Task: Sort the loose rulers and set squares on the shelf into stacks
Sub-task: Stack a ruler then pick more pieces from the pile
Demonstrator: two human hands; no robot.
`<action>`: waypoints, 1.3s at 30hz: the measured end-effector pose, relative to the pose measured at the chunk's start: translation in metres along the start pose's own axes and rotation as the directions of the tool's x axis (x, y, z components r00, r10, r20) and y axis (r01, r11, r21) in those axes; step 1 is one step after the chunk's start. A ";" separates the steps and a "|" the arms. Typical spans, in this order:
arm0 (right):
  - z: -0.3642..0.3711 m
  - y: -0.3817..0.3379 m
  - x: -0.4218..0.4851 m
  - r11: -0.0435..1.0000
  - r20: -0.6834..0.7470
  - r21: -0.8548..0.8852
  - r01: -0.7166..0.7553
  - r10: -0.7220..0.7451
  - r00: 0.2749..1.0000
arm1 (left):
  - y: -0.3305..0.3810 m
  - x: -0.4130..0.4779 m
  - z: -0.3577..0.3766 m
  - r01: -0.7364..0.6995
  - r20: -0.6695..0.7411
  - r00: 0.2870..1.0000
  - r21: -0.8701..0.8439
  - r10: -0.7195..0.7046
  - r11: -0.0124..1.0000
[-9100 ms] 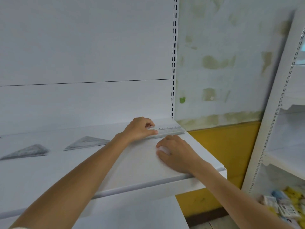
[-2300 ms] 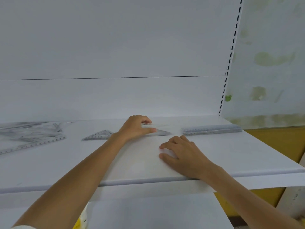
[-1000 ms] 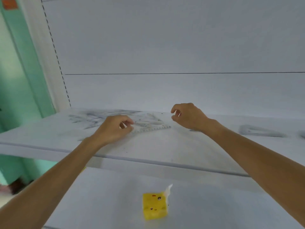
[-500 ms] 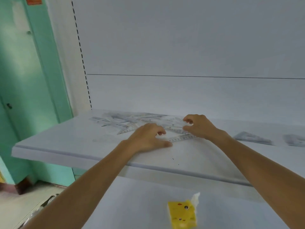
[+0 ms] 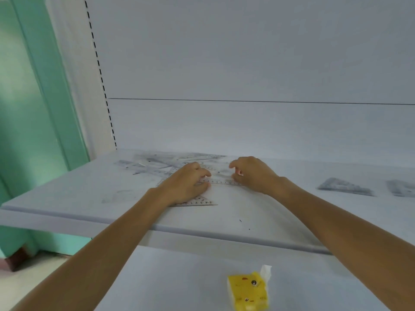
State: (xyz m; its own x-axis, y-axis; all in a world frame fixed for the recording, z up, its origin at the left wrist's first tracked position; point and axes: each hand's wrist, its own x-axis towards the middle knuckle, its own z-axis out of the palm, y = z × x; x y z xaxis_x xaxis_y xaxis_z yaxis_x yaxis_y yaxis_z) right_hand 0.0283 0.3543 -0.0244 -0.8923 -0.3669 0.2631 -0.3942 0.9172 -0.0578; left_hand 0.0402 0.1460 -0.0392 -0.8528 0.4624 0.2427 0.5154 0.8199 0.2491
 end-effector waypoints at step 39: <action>-0.084 0.307 -0.199 0.953 -0.372 0.116 -0.281 0.304 0.877 | 0.230 0.096 0.074 -0.006 -0.323 0.941 -0.302 -0.096 0.953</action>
State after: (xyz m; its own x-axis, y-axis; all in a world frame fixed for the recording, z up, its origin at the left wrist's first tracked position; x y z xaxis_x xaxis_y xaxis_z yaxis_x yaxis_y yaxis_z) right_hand 0.1030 0.7222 -0.0131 -0.8203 0.0153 0.5718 -0.1501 0.9588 -0.2411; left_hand 0.0708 0.4043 -0.0278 -0.8254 0.2474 0.5074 0.5220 0.6767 0.5192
